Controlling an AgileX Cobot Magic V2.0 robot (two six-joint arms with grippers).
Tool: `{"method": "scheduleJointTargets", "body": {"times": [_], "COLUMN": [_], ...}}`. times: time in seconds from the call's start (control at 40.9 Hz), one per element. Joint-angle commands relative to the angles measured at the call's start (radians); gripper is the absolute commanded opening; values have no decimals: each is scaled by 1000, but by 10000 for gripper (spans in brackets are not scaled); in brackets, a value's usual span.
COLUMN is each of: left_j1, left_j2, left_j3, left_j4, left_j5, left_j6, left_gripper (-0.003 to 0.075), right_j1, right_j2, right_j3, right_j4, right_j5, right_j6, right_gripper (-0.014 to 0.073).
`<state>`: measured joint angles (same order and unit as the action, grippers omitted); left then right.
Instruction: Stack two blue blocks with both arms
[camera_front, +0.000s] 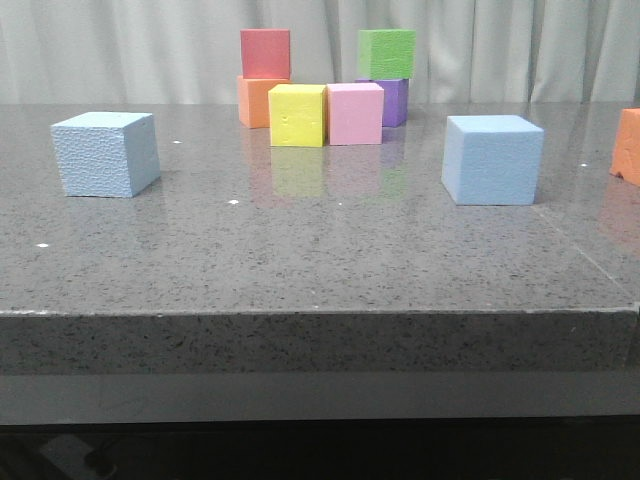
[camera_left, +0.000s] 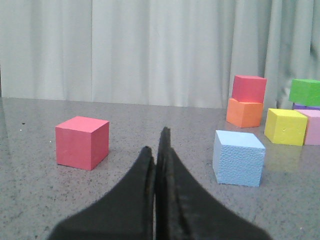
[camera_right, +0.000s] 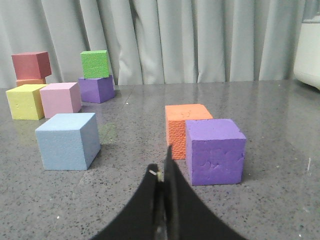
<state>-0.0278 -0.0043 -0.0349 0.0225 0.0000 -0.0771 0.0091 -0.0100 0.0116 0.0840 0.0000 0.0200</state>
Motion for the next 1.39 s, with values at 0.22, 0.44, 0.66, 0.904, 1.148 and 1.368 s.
{"method": "scheduleJointTargets", "body": {"times": [0.22,0.44,0.66,0.904,1.148,1.368], "left_j1": [2,2,2,2,2,2], "left_j2": [97,301,395,423,423,424], "left_j3": [-430,-650,-661,-655,-655,-655], "left_j4": [-10,-12,-14,-14,-14,-14], "left_j5": [262,497,487,503,502,501], "left_j6": [-7,-3,-3,-3,-3,-3], "left_gripper": [-20,-20,-20,-20,-20,-19], "right_j1": [-4,-4,-4,-4,-4,-4], "right_j2": [46,248,389,425,425,425], "right_j3": [-368,-576,-608,-608,-607,-607], "right_j4": [-25,-25,-25,-25,-10,-10], "right_j5": [209,413,434,425,418,418], "right_j6": [-20,-20,-20,-20,-20,-20], "right_gripper": [-120,-120,-120,-120,-120,-120]}}
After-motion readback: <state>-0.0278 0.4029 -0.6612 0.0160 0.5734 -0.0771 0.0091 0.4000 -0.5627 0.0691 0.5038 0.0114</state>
